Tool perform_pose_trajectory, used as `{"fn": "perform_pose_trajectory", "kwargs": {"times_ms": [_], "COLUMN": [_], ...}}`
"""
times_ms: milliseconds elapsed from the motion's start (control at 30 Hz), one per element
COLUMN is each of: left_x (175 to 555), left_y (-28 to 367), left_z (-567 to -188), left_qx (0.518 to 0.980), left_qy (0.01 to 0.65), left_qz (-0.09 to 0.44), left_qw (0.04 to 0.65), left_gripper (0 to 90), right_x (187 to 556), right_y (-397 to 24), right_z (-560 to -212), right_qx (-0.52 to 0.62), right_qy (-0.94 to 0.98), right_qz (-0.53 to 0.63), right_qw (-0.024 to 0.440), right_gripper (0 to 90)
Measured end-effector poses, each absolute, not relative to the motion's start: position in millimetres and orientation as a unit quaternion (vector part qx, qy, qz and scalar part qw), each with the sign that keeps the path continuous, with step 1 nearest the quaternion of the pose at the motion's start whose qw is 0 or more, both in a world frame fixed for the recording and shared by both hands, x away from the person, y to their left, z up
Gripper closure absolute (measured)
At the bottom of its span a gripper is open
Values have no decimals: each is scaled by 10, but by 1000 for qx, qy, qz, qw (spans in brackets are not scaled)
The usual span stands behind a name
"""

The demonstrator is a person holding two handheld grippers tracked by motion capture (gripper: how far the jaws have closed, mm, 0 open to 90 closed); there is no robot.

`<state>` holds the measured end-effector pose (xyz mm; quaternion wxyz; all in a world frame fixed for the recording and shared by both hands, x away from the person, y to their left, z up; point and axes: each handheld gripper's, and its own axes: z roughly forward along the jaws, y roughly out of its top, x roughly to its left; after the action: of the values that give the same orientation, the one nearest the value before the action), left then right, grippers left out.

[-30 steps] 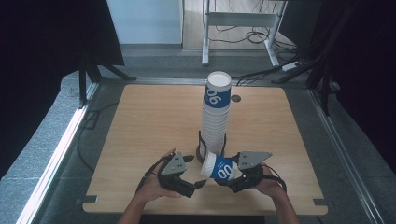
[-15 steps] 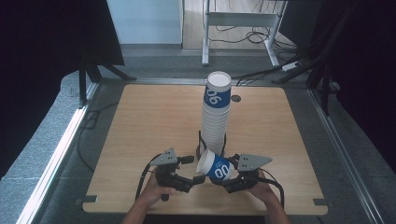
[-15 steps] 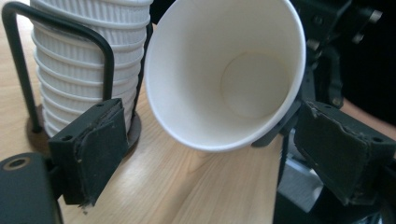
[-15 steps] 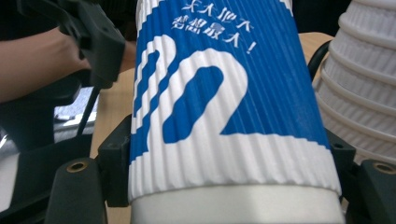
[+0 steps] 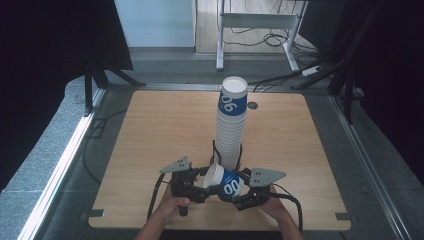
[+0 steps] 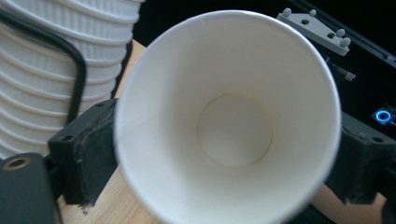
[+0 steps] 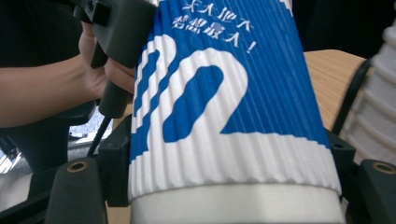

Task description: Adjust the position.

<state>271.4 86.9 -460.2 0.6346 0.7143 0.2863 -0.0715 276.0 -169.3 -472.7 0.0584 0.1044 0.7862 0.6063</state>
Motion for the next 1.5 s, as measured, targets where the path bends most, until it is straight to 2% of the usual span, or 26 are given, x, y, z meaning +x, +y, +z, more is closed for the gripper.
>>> {"fn": "perform_pose_trajectory", "kwargs": {"times_ms": [167, 333, 467, 500, 633, 767, 1300, 1500], "left_x": [2753, 2757, 2761, 2763, 2744, 2749, 2720, 2725], "left_y": [927, 938, 920, 894, 881, 885, 918, 1065], "left_z": [-4650, -4657, -4656, -4664, -4660, -4671, -4598, -4500], "left_qx": [694, 692, 690, 694, 696, 701, 723, 721], "left_qy": [281, 283, 285, 284, 282, 279, 271, 279], "left_qz": [-106, -108, -118, -122, -113, -111, -63, -36], "left_qw": [654, 655, 655, 650, 650, 647, 633, 634], "left_gripper": [129, 132, 115, 76, 131, 149, 164, 165], "right_x": [2752, 2754, 2743, 2733, 2732, 2740, 2712, 2712], "right_y": [-1680, -1666, -1661, -1649, -1640, -1644, -1588, -1609], "right_z": [-4731, -4744, -4729, -4721, -4729, -4752, -4770, -4773], "right_qx": [100, 102, 98, 92, 95, 95, 106, 117], "right_qy": [783, 782, 779, 777, 780, 782, 799, 807], "right_qz": [612, 612, 616, 619, 615, 612, 585, 571], "right_qw": [57, 59, 63, 62, 66, 63, 84, 99], "right_gripper": [280, 279, 279, 279, 279, 277, 255, 227]}}
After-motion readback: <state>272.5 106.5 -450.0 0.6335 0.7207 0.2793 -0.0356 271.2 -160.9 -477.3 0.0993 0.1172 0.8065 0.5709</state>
